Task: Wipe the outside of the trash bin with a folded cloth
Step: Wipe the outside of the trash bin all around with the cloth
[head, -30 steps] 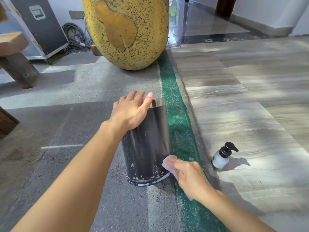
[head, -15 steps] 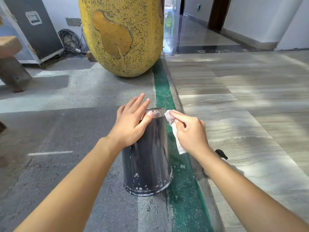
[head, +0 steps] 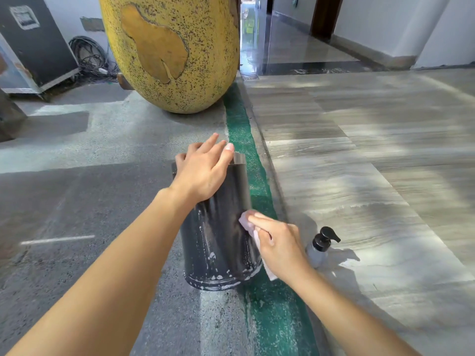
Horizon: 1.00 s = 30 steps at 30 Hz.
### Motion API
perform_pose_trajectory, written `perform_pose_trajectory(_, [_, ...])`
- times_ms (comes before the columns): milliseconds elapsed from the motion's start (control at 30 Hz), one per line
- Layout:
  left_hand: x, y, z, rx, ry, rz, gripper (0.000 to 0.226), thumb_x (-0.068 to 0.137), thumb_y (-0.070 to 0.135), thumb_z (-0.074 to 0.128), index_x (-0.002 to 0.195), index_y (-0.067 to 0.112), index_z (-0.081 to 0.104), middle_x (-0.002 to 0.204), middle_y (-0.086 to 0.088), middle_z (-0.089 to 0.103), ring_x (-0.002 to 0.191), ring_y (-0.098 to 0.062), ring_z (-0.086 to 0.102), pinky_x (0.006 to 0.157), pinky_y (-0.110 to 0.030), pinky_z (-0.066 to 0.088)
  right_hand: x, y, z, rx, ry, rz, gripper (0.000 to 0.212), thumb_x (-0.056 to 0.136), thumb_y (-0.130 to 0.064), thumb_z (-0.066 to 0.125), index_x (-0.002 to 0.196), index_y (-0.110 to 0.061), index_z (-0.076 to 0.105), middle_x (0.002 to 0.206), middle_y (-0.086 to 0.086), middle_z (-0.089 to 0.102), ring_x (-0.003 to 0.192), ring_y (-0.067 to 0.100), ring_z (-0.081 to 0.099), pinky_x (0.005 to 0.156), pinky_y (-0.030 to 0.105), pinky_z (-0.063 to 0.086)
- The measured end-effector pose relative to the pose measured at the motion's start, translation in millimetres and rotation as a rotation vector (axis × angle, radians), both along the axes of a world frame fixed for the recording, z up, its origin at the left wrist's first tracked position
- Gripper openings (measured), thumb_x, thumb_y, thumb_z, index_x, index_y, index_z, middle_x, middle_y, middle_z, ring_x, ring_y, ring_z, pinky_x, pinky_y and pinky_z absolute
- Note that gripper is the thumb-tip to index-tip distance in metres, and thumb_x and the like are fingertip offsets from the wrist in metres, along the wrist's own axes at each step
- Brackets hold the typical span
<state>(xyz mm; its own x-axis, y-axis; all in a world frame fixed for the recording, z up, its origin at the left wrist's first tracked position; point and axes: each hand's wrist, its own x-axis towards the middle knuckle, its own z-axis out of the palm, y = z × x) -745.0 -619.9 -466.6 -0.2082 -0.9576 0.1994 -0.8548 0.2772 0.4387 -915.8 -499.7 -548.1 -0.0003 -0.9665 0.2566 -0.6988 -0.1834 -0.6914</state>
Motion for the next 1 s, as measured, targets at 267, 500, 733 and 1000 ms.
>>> perform_pose_trajectory(267, [7.4,-16.1,4.7,0.031,-0.025,0.041,0.058,0.101,0.061,0.014,0.148,0.04,0.041,0.164,0.007,0.027,0.147,-0.032,0.023,0.115,-0.054,0.014,-8.3,65.4,-40.2,0.248,-0.067,0.149,0.045,0.097,-0.001,0.047,0.117,-0.036,0.066,0.116,-0.028,0.057,0.113,-0.006,0.055,0.101,0.011,0.039])
perform_pose_trajectory(500, [9.5,-5.5,2.7,0.036,0.165,-0.184,0.065,0.1,0.063,0.016,0.148,0.032,0.045,0.162,0.011,0.028,0.151,-0.014,0.023,0.122,-0.053,0.015,-22.2,30.4,-4.4,0.137,-0.16,-0.096,0.04,0.095,-0.004,0.054,0.118,-0.034,0.069,0.124,-0.028,0.058,0.093,-0.024,0.056,0.085,0.004,0.047])
perform_pose_trajectory(733, [4.8,4.9,-2.8,-0.015,0.073,-0.29,0.059,0.1,0.061,0.013,0.15,0.043,0.039,0.165,0.015,0.018,0.149,-0.017,0.025,0.118,-0.057,0.019,-8.4,-41.6,65.5,-0.242,-0.096,-0.113,0.039,0.089,0.004,0.053,0.118,-0.015,0.071,0.125,-0.004,0.067,0.114,-0.013,0.047,0.1,-0.001,0.028])
perform_pose_trajectory(1000, [-2.3,1.8,3.3,0.027,0.062,-0.18,0.059,0.101,0.058,0.012,0.152,0.042,0.036,0.166,0.011,0.016,0.149,-0.028,0.026,0.116,-0.053,0.015,1.1,-20.0,39.6,-0.191,0.05,-0.02,0.039,0.086,0.01,0.054,0.116,-0.007,0.071,0.126,0.008,0.066,0.118,0.013,0.06,0.103,0.0,0.028])
